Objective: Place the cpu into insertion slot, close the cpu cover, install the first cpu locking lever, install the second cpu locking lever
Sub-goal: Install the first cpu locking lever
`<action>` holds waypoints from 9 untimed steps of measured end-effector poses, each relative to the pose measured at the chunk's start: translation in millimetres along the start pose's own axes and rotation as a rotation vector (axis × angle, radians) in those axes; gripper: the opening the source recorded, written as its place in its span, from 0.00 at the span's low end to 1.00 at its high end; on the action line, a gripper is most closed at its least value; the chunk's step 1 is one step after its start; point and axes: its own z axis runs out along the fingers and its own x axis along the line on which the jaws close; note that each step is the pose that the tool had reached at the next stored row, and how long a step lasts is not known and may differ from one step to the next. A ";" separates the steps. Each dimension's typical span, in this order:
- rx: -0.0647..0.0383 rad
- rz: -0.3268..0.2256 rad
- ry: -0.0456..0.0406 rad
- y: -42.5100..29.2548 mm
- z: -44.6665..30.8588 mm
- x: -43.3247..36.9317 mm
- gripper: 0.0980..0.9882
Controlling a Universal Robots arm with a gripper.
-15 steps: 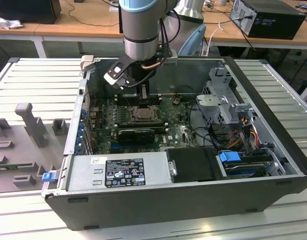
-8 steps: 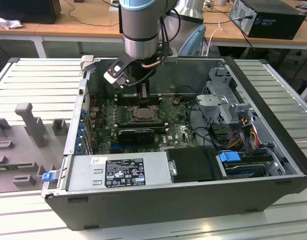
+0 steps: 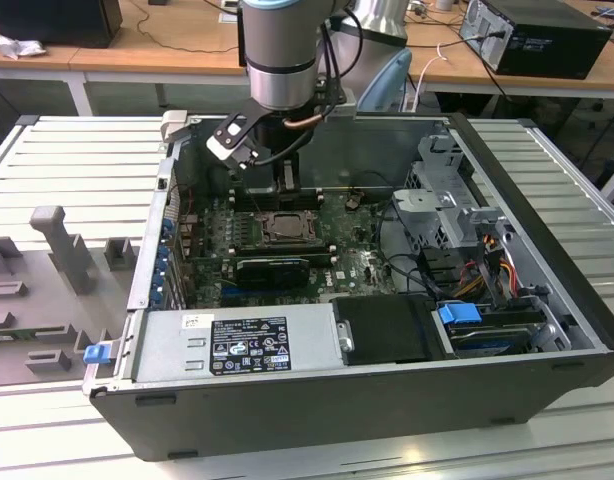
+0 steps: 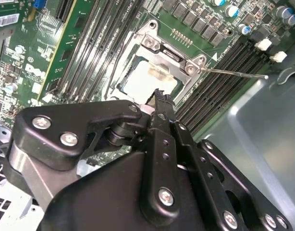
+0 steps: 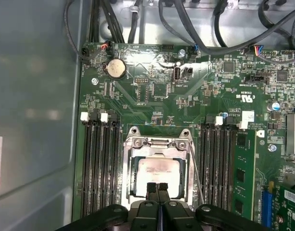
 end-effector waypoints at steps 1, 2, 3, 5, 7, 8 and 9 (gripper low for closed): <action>0.000 0.000 0.0000 0.1 -2.1 0.1 0.01; 0.000 0.000 0.0001 0.2 -3.5 0.1 0.01; 0.000 0.000 0.0000 0.4 -6.6 0.2 0.01; 0.000 0.000 -0.0001 0.8 -12.5 0.3 0.01; 0.000 0.000 0.0002 1.3 -20.2 0.6 0.01; 0.000 0.000 0.0004 1.5 -23.0 0.6 0.01; 0.000 0.000 0.0007 1.6 -25.2 0.7 0.01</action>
